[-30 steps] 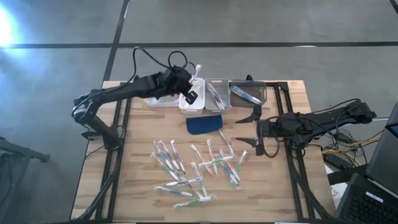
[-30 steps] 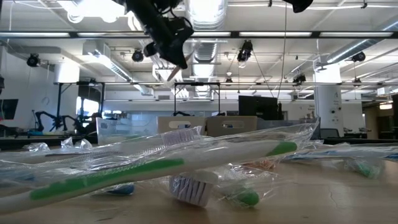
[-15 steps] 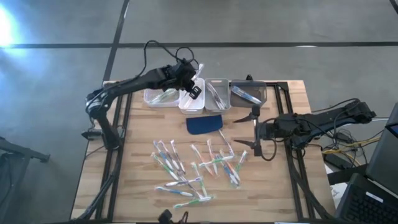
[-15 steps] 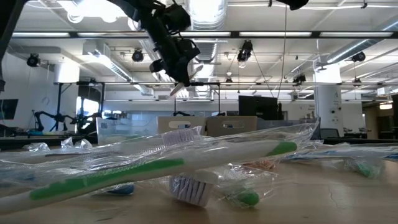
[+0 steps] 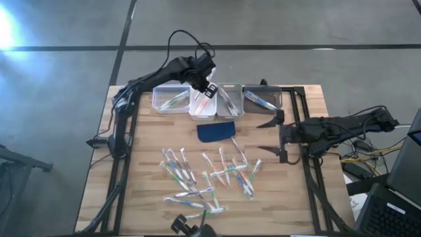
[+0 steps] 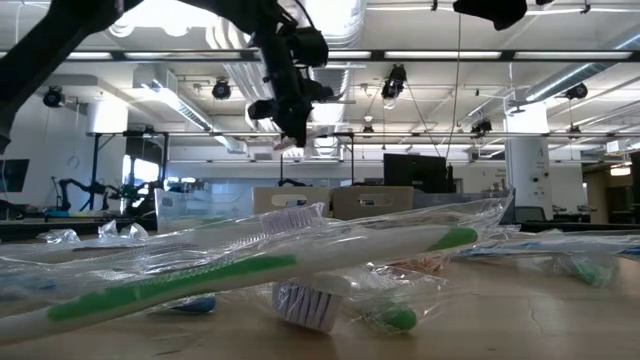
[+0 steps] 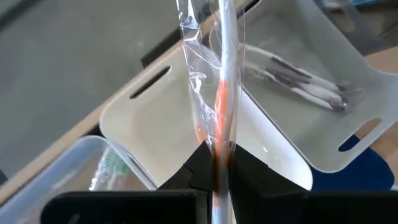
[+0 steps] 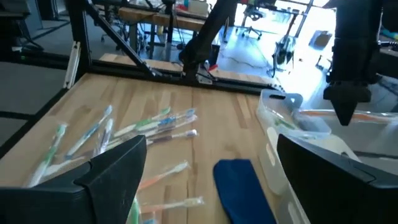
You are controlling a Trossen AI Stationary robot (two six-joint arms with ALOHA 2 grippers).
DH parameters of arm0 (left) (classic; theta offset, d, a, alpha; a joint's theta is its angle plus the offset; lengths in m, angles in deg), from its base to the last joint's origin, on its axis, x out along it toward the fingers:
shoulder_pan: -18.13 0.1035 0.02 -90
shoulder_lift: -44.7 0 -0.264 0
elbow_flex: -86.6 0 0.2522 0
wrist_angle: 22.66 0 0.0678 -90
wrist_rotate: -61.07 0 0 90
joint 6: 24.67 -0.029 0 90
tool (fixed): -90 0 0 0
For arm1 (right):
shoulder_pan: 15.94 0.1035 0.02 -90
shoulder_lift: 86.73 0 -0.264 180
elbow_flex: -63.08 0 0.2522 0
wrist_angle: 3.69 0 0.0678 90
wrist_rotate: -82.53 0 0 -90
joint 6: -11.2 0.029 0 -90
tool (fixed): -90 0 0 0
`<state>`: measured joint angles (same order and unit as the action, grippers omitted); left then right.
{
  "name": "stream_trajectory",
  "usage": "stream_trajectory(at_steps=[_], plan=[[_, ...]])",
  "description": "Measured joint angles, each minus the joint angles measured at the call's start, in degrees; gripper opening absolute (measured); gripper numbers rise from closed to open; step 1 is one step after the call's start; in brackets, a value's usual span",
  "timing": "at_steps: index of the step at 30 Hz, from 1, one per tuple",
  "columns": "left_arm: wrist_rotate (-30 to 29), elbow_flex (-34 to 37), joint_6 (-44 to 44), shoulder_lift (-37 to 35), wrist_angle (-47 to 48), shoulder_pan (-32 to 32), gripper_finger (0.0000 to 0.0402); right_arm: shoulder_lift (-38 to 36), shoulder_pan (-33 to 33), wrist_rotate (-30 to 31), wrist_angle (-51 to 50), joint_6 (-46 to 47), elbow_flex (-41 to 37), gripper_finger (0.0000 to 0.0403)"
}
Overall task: Pick & Place Toothbrushes
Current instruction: Put the orange toothbrush into the white bin
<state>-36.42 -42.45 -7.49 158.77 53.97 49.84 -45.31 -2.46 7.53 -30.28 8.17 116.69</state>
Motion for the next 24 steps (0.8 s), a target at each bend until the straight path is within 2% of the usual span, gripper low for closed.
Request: stream_trajectory(at_steps=[6,24], plan=[[2.06,0.68,0.1,2.34,0.35,0.79,0.003,-1.37,0.0,0.0,-2.46,1.45,0.0,0.0333],[2.58,7.34,0.98,3.81,-0.64,1.55,0.0032,-1.17,0.0,0.01,-3.29,0.92,0.0,0.028]])
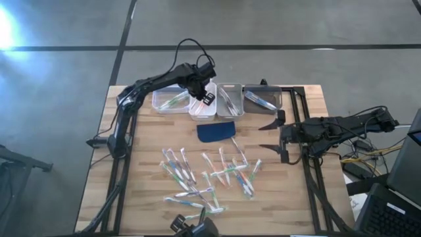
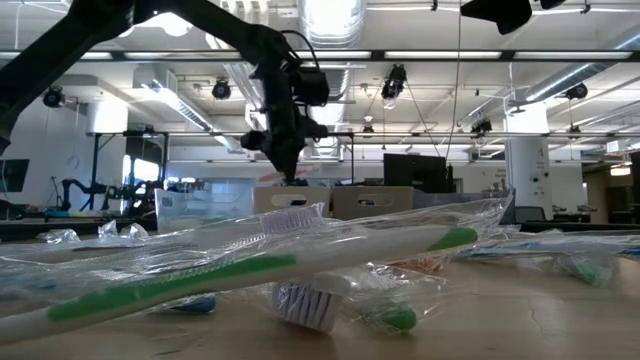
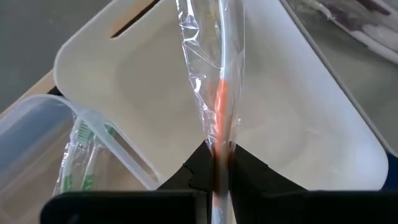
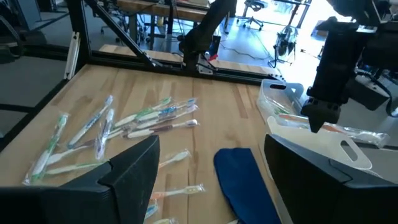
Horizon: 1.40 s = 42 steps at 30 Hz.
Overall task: Pick & Place Toothbrushes
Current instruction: Put the orange toothbrush into the white bin
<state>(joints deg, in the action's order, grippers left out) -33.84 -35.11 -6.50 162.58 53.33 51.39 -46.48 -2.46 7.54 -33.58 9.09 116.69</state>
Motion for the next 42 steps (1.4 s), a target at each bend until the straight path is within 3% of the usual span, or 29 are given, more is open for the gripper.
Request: stream_trajectory(at_steps=[25,42], plan=[[1.45,5.45,0.64,0.0,-4.78,-0.09,0.0031,0.02,-0.02,0.01,0.02,-0.53,0.0,0.0219],[3.16,14.57,-2.51,0.0,-14.71,0.25,0.0033,0.04,0.0,0.01,0.02,-1.03,0.0,0.0268]])
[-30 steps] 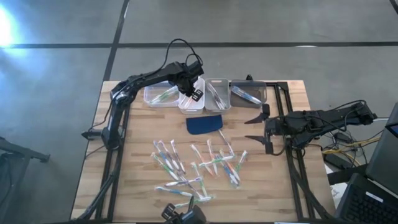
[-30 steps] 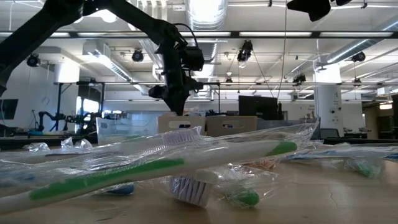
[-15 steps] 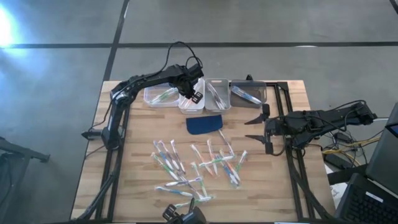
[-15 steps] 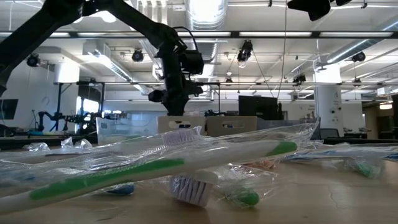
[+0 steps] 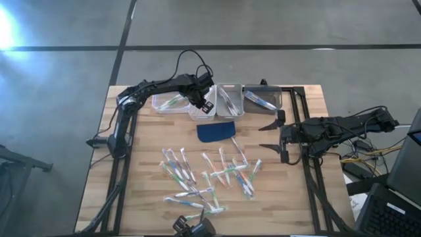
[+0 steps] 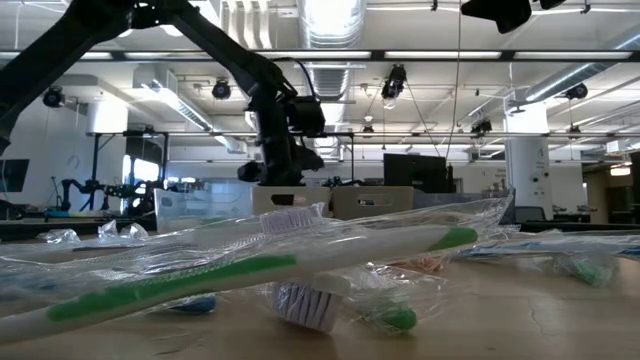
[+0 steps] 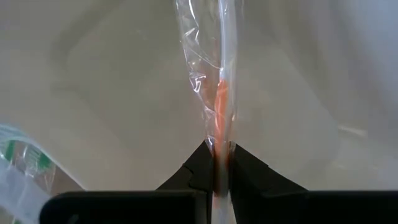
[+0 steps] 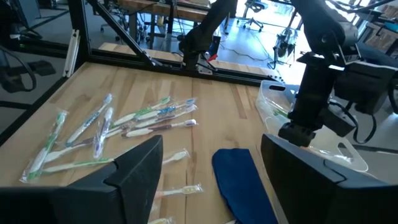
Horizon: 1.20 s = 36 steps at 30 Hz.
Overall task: Pick & Place Toothbrushes
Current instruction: Put the orange toothbrush into the white bin, then put the green toothbrush into the transparent bin
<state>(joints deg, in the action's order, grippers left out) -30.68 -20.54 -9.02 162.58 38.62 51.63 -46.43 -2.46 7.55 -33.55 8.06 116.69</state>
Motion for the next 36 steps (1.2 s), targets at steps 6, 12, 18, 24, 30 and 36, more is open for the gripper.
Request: stream_trajectory(at_steps=[6,12,18,24,30,36], plan=[[0.15,0.52,-2.47,0.0,-0.71,0.06,0.0034,0.0,0.0,0.0,0.0,0.07,0.0,0.029],[0.12,-0.28,-2.59,0.0,-1.2,0.1,0.0055,0.0,0.0,0.0,0.0,0.11,0.0,0.0312],[0.15,-1.64,-2.31,0.0,-0.86,0.1,0.0108,0.0,0.0,0.0,-0.02,0.13,0.0,0.0333],[0.74,-5.46,-3.2,0.0,5.42,0.15,0.0131,0.0,0.0,0.0,-0.07,0.13,0.0,0.0354],[0.72,-11.75,-3.33,0.0,13.57,0.15,0.0131,0.0,0.0,0.0,-0.11,0.15,0.0,0.0361],[0.72,-18.04,-3.31,-0.02,21.21,-0.14,0.0131,0.0,-0.02,0.0,-0.15,0.15,0.0,0.0346]])
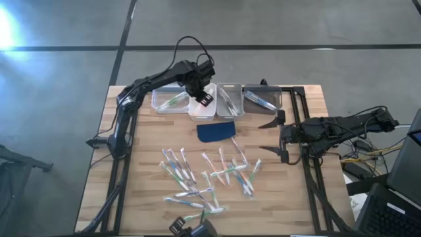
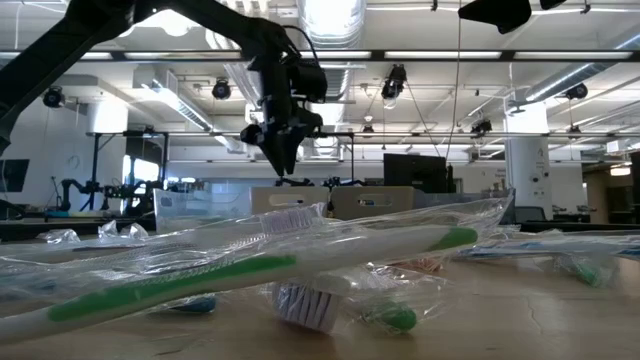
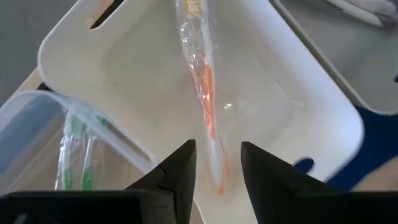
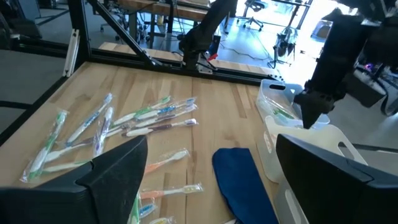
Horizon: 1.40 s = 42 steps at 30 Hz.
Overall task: Pick & Place Toothbrushes
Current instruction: Put the green toothbrush into the transparent bin
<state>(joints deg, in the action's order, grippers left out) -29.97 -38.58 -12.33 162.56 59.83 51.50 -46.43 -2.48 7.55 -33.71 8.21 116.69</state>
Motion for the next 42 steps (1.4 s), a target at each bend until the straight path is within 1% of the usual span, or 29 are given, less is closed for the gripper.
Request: stream_trajectory(at_steps=[11,16,20,23,27,30,42], plan=[[-0.01,-7.56,0.85,-0.46,10.62,-2.23,0.0129,0.0,0.0,-0.02,-0.02,0.0,0.0,0.0311],[-0.15,-8.75,1.29,-1.18,13.86,-4.64,0.0128,0.0,0.0,-0.02,-0.02,0.0,0.0,0.0296],[-0.42,-8.41,1.31,-2.8,15.7,-7.34,0.0128,0.0,0.0,-0.02,-0.02,0.02,0.0,0.0284],[-1.4,-8.2,1.44,-4.08,18.03,-10.22,0.0128,0.0,0.0,-0.02,-0.01,0.02,0.0,0.0275],[-5.45,-8.16,2.57,-6.18,21.38,-15.25,0.0128,0.0,0.0,-0.06,0.0,0.87,-0.05,0.0264],[-7.62,-7.21,3.84,-8.14,21.28,-19.52,0.0128,0.0,0.02,-0.07,-0.07,1.11,-0.13,0.0255],[-7.92,-4.23,7.86,-15.54,21.42,-37.66,0.0126,0.0,0.02,-0.07,0.02,1.55,-0.24,0.0225]])
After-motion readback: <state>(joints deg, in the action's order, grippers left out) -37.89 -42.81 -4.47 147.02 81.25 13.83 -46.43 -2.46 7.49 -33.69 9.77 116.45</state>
